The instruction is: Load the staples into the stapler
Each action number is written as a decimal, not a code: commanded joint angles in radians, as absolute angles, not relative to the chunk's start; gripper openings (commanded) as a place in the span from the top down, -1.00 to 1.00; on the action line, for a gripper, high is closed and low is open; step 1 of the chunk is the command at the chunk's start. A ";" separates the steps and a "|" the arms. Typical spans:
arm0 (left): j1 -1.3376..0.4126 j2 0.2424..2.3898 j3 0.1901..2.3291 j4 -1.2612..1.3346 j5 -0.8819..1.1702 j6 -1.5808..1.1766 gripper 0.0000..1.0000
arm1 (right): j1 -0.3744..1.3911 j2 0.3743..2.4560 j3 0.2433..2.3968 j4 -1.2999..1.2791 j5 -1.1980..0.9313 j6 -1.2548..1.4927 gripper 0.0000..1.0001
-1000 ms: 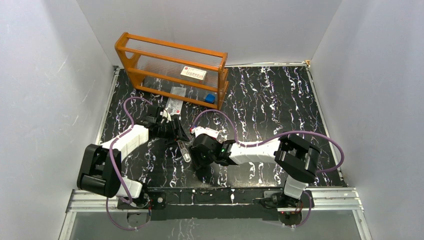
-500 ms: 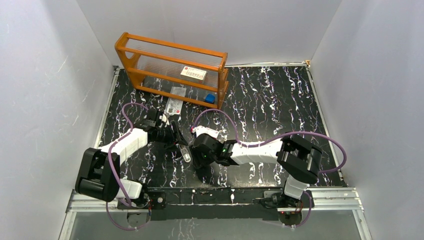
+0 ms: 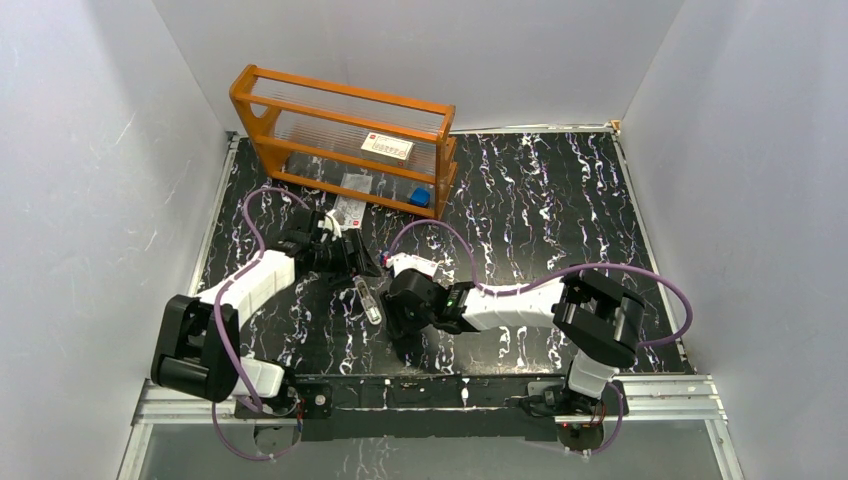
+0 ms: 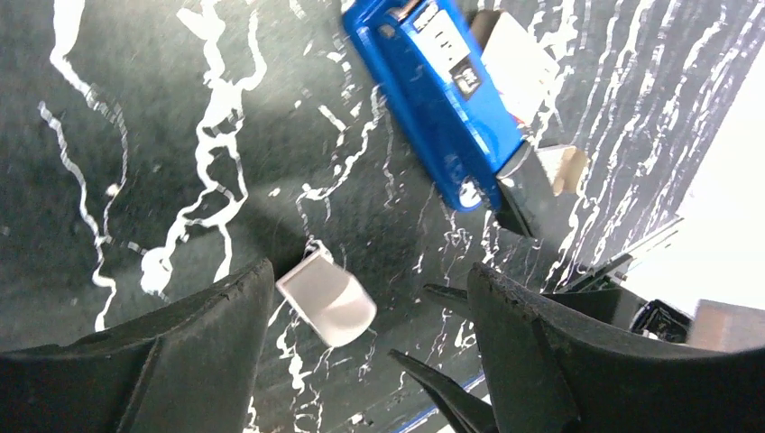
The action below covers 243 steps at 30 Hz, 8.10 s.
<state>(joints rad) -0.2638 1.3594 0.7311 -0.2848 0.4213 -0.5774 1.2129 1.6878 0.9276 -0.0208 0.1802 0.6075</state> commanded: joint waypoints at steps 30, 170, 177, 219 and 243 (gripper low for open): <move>-0.259 1.316 0.656 -0.308 0.476 -0.691 -0.19 | 1.268 1.748 0.965 0.064 0.154 0.444 -0.18; -0.245 1.243 0.581 -0.345 0.488 -0.674 0.27 | 1.220 1.643 0.943 0.087 0.233 0.500 -0.04; -0.245 1.264 0.573 -0.345 0.525 -0.689 0.47 | 1.216 1.661 0.961 0.071 0.235 0.528 0.02; -0.333 1.350 0.580 -0.376 0.382 -0.733 0.75 | 1.119 1.911 1.042 -0.251 0.018 0.682 0.46; -0.332 1.078 0.880 -0.574 0.082 -0.584 0.23 | 1.106 1.356 1.017 -0.230 0.391 0.429 -0.27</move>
<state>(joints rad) -0.3298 1.1217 0.8410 -0.5213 0.1219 -0.6167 1.1053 1.3903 1.0355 -0.2150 0.2905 0.4629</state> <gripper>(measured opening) 0.370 0.624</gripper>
